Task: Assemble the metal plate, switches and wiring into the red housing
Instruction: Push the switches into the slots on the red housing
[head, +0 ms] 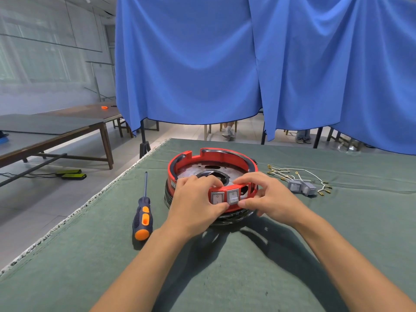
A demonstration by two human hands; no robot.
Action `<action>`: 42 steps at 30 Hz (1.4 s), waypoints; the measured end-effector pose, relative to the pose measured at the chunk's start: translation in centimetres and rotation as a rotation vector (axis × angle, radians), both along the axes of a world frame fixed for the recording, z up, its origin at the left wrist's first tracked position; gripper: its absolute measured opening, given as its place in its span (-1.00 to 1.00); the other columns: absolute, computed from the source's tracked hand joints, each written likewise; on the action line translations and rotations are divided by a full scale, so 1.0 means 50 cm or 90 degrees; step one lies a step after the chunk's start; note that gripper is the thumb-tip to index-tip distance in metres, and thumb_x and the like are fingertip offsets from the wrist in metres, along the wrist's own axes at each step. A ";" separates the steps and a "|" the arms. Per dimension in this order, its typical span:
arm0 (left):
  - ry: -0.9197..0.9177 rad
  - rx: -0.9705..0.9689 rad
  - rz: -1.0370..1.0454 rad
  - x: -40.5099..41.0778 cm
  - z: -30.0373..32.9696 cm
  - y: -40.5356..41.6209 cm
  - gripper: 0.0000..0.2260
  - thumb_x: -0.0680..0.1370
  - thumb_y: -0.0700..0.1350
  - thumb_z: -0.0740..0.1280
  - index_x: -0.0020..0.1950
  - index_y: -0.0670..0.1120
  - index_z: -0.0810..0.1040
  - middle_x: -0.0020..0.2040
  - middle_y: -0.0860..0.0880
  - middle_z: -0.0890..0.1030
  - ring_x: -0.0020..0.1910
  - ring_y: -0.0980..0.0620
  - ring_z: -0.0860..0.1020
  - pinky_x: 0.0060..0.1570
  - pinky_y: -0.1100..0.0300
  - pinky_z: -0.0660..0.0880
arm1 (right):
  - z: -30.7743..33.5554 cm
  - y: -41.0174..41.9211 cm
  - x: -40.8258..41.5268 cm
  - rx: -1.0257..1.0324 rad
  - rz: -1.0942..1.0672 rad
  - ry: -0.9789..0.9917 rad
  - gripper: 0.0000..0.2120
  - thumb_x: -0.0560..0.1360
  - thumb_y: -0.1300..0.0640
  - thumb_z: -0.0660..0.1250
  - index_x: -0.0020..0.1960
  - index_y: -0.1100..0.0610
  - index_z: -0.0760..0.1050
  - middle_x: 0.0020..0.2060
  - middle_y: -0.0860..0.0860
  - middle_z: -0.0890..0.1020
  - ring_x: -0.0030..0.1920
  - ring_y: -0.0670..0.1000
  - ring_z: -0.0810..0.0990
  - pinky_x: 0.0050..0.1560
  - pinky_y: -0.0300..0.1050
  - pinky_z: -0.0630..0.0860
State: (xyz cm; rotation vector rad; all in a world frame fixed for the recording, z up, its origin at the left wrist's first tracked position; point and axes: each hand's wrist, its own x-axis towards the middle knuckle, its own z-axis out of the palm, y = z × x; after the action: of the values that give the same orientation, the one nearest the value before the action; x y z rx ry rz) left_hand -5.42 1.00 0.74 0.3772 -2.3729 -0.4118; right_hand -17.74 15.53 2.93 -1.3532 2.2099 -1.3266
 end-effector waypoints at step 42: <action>0.132 -0.094 0.028 -0.135 -0.024 0.047 -0.82 0.39 0.00 0.25 -0.21 -0.09 0.54 -0.29 0.03 0.58 -0.27 -0.05 0.54 -0.18 0.06 0.37 | -0.093 0.030 -0.128 0.212 -0.521 0.195 -0.76 0.57 0.12 0.21 0.21 0.14 0.46 0.19 0.09 0.32 0.00 0.21 0.56 -0.02 -0.02 0.44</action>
State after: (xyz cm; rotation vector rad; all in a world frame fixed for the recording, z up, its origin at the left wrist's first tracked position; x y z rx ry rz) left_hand -12.15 3.38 -0.45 0.3026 -2.1721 -0.2402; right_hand -24.13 17.01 -1.73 -0.5519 3.2036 -0.8830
